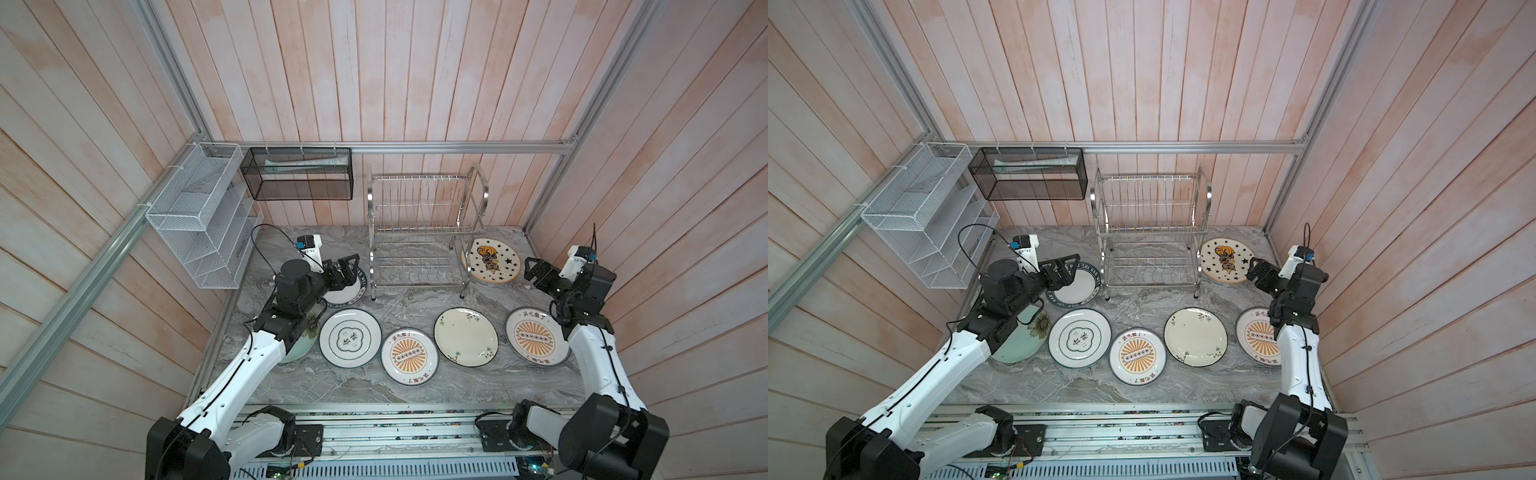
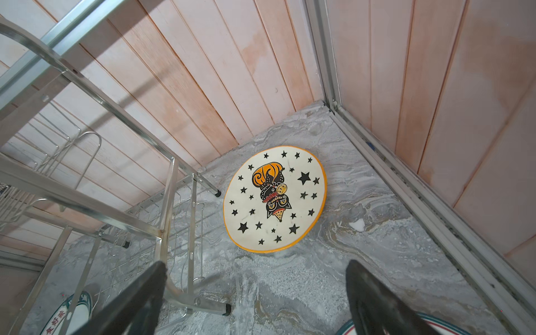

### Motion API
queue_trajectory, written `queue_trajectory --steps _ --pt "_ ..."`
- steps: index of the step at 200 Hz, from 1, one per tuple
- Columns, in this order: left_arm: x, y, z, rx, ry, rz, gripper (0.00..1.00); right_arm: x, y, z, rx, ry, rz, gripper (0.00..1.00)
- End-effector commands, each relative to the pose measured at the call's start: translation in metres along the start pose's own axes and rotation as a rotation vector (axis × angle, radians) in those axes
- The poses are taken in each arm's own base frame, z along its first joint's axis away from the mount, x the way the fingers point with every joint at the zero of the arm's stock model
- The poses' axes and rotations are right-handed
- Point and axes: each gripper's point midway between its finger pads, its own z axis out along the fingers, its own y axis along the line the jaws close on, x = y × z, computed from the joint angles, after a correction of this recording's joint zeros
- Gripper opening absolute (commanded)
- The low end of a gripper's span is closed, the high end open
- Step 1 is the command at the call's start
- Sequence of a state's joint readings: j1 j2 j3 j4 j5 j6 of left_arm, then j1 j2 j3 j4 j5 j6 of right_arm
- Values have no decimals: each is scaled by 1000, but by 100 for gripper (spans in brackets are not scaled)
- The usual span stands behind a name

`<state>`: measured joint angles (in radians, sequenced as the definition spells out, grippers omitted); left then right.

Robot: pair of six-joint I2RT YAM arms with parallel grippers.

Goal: Load plates into a dish rack
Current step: Pick up the plate from the top-right of the table.

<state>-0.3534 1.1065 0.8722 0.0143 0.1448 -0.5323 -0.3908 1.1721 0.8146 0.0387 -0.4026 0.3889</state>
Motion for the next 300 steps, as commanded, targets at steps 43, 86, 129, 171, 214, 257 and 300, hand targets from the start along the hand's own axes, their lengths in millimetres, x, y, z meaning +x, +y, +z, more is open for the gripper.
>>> queue_trajectory --steps 43,86,129,171,214,257,300 --pt "39 2 3 -44 68 -78 100 1 -27 14 -119 104 223 92" --pt "47 5 1 -73 97 -72 100 5 -64 38 -91 161 291 90" --pt "50 10 -3 -98 92 -75 100 15 -84 67 -102 229 346 83" --pt "56 16 -3 -127 112 -73 100 30 -99 89 -100 284 390 76" --pt "66 27 3 -177 149 -60 100 56 -92 117 -109 362 380 72" --pt "68 25 3 -162 150 -69 100 70 -84 141 -134 402 384 70" --pt "68 24 3 -161 148 -67 100 82 -87 156 -131 418 411 66"
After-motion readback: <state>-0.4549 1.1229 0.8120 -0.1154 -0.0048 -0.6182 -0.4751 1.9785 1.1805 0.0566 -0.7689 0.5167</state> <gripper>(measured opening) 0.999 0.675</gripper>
